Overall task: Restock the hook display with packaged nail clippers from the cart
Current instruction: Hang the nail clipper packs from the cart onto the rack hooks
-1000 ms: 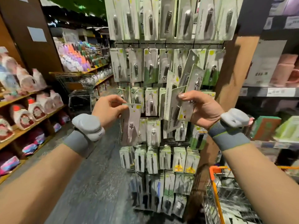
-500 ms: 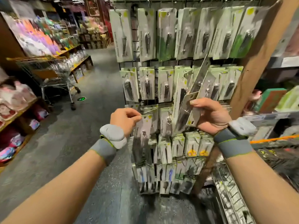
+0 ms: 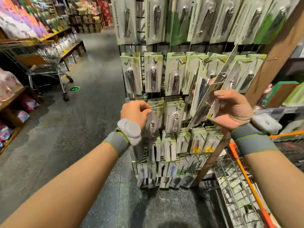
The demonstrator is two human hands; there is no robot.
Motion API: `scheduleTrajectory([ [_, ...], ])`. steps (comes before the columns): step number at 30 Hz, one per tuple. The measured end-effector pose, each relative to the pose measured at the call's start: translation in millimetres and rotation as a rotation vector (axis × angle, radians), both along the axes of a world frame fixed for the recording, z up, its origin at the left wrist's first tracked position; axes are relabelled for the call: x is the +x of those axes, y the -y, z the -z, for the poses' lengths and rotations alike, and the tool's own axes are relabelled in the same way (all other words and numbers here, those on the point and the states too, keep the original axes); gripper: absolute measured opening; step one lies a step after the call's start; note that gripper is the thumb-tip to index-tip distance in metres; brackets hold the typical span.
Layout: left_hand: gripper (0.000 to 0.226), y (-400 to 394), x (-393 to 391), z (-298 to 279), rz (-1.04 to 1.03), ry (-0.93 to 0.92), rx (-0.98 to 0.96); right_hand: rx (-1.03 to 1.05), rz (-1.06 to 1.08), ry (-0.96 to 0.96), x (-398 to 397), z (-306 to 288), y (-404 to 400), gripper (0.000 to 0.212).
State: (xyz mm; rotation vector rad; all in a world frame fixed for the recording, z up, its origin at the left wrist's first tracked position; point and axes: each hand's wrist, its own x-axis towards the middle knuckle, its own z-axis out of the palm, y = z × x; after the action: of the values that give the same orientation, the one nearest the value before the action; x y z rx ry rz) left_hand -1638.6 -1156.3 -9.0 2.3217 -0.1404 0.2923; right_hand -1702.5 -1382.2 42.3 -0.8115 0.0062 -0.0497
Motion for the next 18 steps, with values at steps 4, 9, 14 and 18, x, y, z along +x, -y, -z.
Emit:
scheduleTrajectory([
  [4, 0.009, 4.8, 4.4, 1.0, -0.039, -0.009, 0.008, -0.024, -0.001, 0.023, 2.8, -3.1, -2.5, 0.048],
  [9, 0.011, 6.7, 7.5, -0.7, -0.060, -0.027, 0.097, -0.034, 0.000, 0.035, 5.2, -4.8, -5.2, 0.048],
  [14, 0.017, 2.7, -1.3, -6.5, 0.012, 0.047, 0.336, -0.022, -0.006, 0.035, 3.6, -7.7, -3.6, 0.046],
  [18, 0.021, 12.2, -21.1, -8.9, 0.062, 0.121, 0.691, -0.044, 0.022, 0.028, 1.8, -10.3, 2.2, 0.048],
])
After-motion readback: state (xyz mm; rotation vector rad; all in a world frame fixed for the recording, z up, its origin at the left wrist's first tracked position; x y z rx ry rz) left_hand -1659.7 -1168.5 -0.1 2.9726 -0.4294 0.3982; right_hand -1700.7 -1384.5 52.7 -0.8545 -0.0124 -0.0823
